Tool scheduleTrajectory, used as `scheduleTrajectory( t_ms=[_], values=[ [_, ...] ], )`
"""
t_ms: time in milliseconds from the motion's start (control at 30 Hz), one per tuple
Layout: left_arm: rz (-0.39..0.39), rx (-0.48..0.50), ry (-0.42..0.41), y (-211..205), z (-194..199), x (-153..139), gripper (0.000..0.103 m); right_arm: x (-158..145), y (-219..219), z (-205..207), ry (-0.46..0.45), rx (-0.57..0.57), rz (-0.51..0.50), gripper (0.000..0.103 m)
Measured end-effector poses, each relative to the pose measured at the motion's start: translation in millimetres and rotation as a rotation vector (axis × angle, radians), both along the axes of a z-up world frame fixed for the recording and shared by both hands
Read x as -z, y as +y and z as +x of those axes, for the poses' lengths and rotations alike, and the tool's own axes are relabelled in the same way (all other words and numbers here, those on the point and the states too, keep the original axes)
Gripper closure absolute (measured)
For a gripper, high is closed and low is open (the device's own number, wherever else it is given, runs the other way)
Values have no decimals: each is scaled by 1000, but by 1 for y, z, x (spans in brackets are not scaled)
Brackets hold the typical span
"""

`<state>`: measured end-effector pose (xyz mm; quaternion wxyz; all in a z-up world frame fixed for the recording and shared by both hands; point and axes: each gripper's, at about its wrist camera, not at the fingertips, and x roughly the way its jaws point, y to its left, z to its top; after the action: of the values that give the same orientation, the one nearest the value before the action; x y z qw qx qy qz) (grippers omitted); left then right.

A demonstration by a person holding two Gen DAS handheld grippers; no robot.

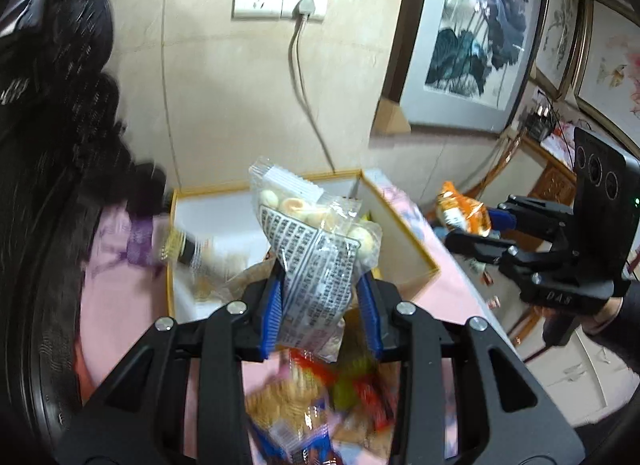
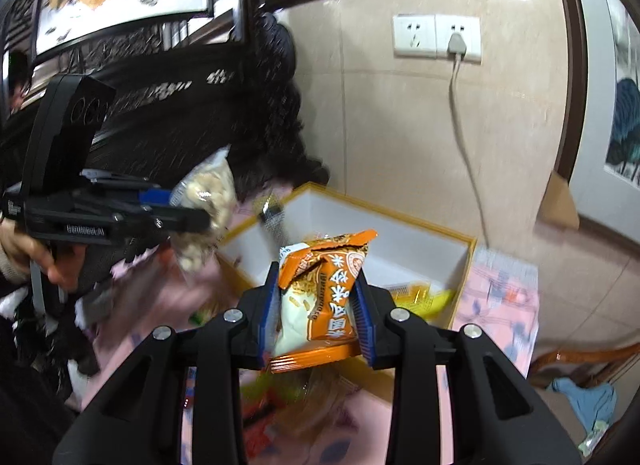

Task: Organize snacks
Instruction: 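Carry both packets over the yellow box and open both tools to drop them, then move both tools back to the pile and grasp a brown paper-wrapped pastry with the right tool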

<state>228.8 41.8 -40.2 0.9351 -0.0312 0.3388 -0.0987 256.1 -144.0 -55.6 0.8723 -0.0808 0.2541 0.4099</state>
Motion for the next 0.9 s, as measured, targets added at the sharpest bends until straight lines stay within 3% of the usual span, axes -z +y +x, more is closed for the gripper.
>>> scheduleTrajectory(
  t_ms=[333, 367, 400, 433, 467, 500, 900],
  values=[
    [9, -50, -11, -5, 84, 1, 67, -4, 21, 79, 17, 91, 21, 69],
    [18, -64, -2, -5, 88, 4, 64, -2, 23, 86, 34, 100, 22, 65],
    [33, -84, 8, -5, 92, 7, 41, 0, 25, 88, 45, 117, 23, 48],
    [64, -127, 12, -5, 95, 8, 11, 0, 25, 91, 50, 157, 19, 34],
    [99, -182, -1, -6, 95, 8, 6, 0, 23, 92, 50, 208, 20, 16],
    [127, -218, -13, -7, 95, 8, 3, -1, 21, 91, 50, 229, 31, 5],
    [102, -222, -14, -1, 84, -2, 3, -7, 24, 67, 61, 195, 36, 4]
  ],
)
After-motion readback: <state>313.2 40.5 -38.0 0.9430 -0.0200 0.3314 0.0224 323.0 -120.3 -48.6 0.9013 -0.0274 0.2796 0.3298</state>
